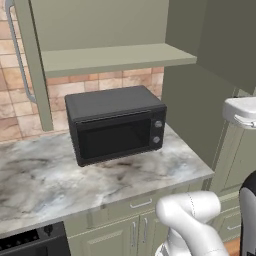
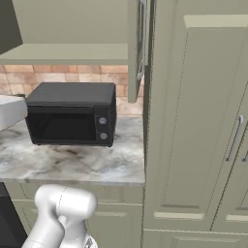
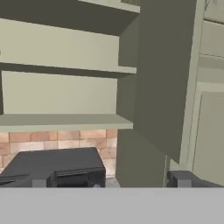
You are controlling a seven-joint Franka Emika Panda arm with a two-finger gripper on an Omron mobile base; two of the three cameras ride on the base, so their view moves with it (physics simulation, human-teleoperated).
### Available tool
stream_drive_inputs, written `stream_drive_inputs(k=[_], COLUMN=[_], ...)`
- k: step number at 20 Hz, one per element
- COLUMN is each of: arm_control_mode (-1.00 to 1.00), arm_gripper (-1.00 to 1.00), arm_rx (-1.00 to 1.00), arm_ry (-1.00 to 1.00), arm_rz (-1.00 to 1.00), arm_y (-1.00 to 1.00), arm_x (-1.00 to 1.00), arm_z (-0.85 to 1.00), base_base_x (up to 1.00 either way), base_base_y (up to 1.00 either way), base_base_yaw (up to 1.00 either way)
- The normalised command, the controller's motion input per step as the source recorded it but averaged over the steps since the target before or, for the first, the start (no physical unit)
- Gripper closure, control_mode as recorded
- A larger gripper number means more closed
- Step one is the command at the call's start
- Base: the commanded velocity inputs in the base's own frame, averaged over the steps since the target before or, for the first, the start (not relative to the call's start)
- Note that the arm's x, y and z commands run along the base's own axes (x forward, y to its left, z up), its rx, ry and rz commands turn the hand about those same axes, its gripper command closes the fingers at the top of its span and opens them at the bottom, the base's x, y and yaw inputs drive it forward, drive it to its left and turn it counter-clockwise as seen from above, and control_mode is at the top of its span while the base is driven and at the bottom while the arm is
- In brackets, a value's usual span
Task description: Open the cabinet and move the ladle to the pot. Then close the cabinet.
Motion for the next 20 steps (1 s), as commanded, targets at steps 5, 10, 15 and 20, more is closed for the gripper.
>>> stream_drive_inputs(k=[5,10,15,20], arm_control_mode=[-1.0,-1.0,-1.0,-1.0], arm_gripper=[-1.0,-1.0,-1.0,-1.0], arm_rx=[0.15,0.11,0.06,0.02], arm_ry=[-0.04,-0.02,-0.01,-0.02], arm_rz=[0.0,0.0,0.0,0.0], arm_y=[-0.24,-0.26,-0.19,-0.25], arm_x=[0.0,0.0,0.01,0.0], arm_z=[0.01,0.02,0.04,0.41], base_base_x=[0.0,0.0,0.0,0.0], base_base_y=[0.0,0.0,0.0,0.0], base_base_yaw=[0.0,0.0,0.0,0.0])
